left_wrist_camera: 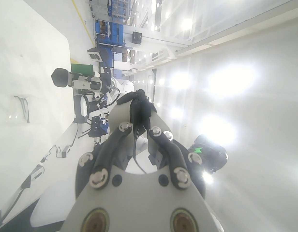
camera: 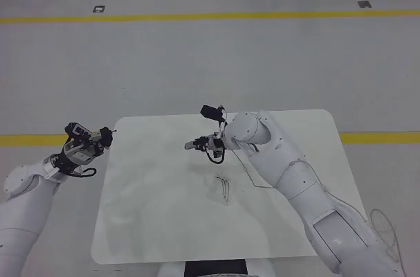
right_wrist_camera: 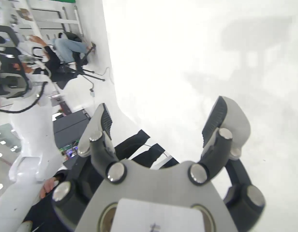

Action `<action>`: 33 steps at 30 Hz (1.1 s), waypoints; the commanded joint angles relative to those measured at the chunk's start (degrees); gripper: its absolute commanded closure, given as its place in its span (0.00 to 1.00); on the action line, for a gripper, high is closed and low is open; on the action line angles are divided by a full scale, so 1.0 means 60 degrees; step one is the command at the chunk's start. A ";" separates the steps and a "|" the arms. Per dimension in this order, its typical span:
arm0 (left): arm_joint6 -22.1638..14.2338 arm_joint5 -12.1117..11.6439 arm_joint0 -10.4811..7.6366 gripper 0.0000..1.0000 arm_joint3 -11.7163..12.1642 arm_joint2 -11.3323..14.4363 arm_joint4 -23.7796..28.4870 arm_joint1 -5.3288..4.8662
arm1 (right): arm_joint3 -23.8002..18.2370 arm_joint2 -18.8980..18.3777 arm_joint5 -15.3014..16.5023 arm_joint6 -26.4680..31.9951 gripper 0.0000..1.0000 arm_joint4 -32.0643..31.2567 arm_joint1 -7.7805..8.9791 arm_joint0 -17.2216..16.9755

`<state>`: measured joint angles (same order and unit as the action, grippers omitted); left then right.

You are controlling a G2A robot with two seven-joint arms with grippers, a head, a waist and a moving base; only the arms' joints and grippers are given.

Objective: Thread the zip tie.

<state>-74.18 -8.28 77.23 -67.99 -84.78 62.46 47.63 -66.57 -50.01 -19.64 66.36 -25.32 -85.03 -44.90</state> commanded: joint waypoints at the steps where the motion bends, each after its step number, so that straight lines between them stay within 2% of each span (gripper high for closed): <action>1: 0.0003 0.0003 0.0002 1.00 -0.0002 -0.0001 -0.0003 -0.0001 | 0.0011 -0.0007 0.0031 -0.0018 0.00 0.0068 -0.0003 -0.0001; 8: 0.0003 0.0003 0.0002 1.00 -0.0002 -0.0001 -0.0003 -0.0001 | 0.0073 0.0080 0.0027 -0.0102 0.00 -0.0215 0.0014 -0.0041; 11: 0.0003 0.0003 0.0002 1.00 -0.0002 -0.0001 -0.0003 -0.0001 | 0.0616 0.0112 0.0027 0.0721 0.00 -0.0890 -0.0008 0.0285; 13: 0.0003 0.0003 0.0002 1.00 -0.0002 -0.0001 -0.0003 -0.0001 | 0.0886 0.0237 0.0027 0.1613 0.00 -0.1426 -0.0078 0.0545; 16: 0.0003 0.0003 0.0002 1.00 -0.0002 -0.0001 -0.0003 -0.0001 | 0.1263 0.0224 0.0027 0.2214 0.00 -0.1924 -0.0266 0.0591; 21: 0.0003 0.0003 0.0002 1.00 -0.0002 -0.0001 -0.0003 -0.0001 | 0.2059 -0.0055 0.0027 0.2214 0.00 -0.2030 -0.0669 0.0393; 23: 0.0003 0.0003 0.0002 1.00 -0.0002 -0.0001 -0.0003 -0.0001 | 0.2049 -0.0125 0.0027 0.2214 0.00 -0.1969 -0.0773 0.0210; 31: 0.0003 0.0003 0.0002 1.00 -0.0002 -0.0001 -0.0003 -0.0001 | 0.2049 -0.0125 0.0027 0.2214 0.00 -0.1969 -0.0773 0.0210; 33: 0.0003 0.0003 0.0002 1.00 -0.0002 -0.0001 -0.0003 -0.0001 | 0.2041 0.0029 0.0027 0.2018 0.00 -0.2235 -0.0769 0.0133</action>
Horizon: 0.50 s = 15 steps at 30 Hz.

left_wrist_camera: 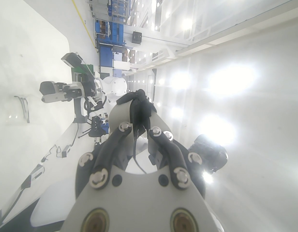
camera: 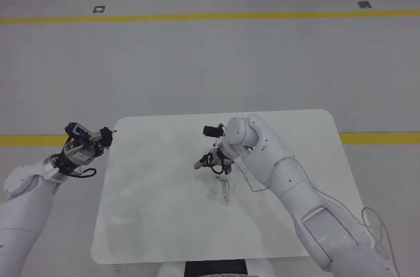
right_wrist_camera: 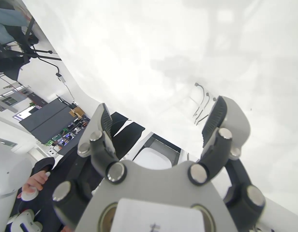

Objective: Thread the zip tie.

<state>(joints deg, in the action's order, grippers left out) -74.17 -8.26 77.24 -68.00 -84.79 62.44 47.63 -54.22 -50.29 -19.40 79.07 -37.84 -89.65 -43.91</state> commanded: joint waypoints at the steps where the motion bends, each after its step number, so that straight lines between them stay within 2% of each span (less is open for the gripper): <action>1: 0.0000 0.0000 0.0000 1.00 0.0000 0.0000 0.0000 0.0000 | -0.0039 0.0084 -0.0014 -0.0135 0.00 -0.0152 -0.0003 -0.0046; 11: 0.0000 0.0000 0.0000 1.00 0.0000 0.0000 0.0000 0.0000 | -0.0443 -0.0003 -0.0014 0.0094 0.00 -0.0782 -0.0022 -0.0079; 15: 0.0000 0.0000 0.0000 1.00 0.0000 0.0000 0.0000 0.0000 | -0.0279 0.0137 -0.0014 0.0094 0.00 -0.0839 -0.0015 -0.0017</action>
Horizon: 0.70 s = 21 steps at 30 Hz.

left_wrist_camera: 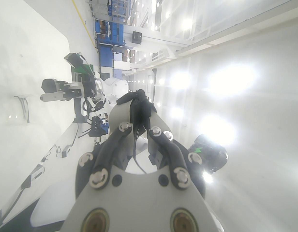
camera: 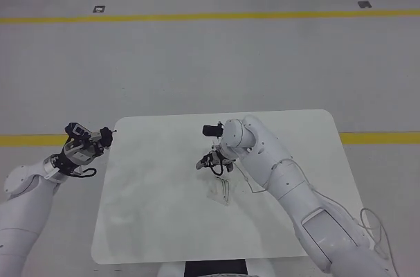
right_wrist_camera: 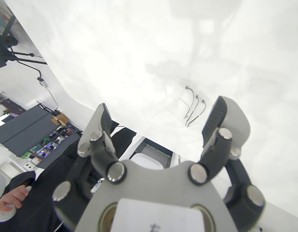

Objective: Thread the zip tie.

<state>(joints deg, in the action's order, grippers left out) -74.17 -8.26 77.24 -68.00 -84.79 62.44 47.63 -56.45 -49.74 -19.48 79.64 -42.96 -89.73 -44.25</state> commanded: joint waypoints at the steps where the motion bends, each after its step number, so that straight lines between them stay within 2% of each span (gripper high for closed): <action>1: 0.0000 0.0000 0.0000 1.00 0.0000 0.0000 0.0000 0.0000 | 0.0244 0.0153 0.0000 0.0000 0.00 0.0019 -0.0009 0.0082; 4: 0.0000 0.0000 0.0000 1.00 0.0000 0.0000 0.0000 0.0000 | 0.0447 0.0460 0.0000 0.0000 0.00 0.0258 -0.0059 0.0295; 21: 0.0000 0.0000 0.0000 1.00 0.0000 0.0000 0.0000 0.0000 | 0.0405 0.0415 0.0050 -0.0141 0.00 0.0372 -0.0058 0.0220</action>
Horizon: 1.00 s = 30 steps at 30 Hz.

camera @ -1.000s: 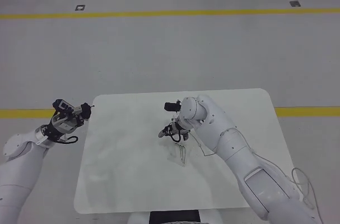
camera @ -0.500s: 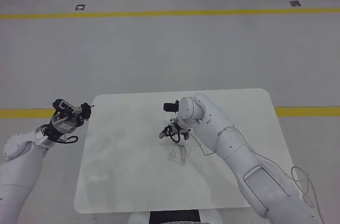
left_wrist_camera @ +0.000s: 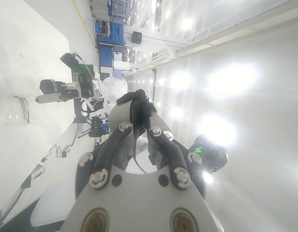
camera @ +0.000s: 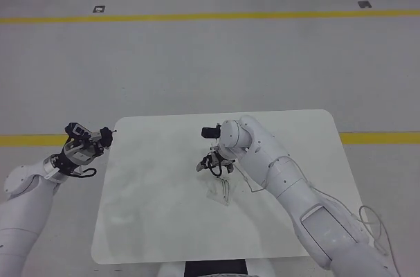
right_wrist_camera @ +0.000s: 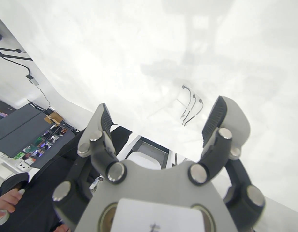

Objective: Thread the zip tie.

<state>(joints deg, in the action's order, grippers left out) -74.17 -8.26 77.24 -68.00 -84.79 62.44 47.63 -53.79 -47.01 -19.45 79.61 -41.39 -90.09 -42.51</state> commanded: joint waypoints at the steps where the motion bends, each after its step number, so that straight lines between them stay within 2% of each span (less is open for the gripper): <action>1: 0.0000 0.0000 0.0000 1.00 0.0000 0.0000 0.0000 0.0000 | -0.0112 -0.0090 0.0085 -0.0208 0.00 0.0217 0.0011 -0.0147; 6: 0.0000 0.0000 0.0000 1.00 0.0000 0.0000 0.0000 0.0000 | -0.0931 -0.0310 -0.0005 0.0005 0.00 0.0057 0.0171 -0.0382; 9: 0.0000 0.0000 0.0000 1.00 0.0000 0.0000 0.0000 0.0000 | -0.1588 -0.0546 -0.0005 0.0005 0.00 0.0171 0.0332 -0.0653; 14: 0.0000 0.0000 0.0000 1.00 0.0000 0.0000 0.0000 0.0000 | -0.2454 -0.0560 -0.0005 0.0005 0.00 0.0115 0.0691 -0.1033; 27: 0.0000 0.0000 0.0000 1.00 0.0000 0.0000 0.0000 0.0000 | -0.3410 0.0077 -0.0005 0.0005 0.00 0.1069 0.1599 -0.1331; 30: 0.0000 0.0000 0.0000 1.00 0.0000 0.0000 0.0000 0.0000 | -0.3393 0.0229 -0.0005 0.0005 0.00 0.1436 0.1773 -0.1399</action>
<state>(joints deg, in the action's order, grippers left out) -74.17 -8.26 77.24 -68.00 -84.79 62.44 47.63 -74.19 -45.87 -19.48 79.64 -33.90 -79.82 -50.80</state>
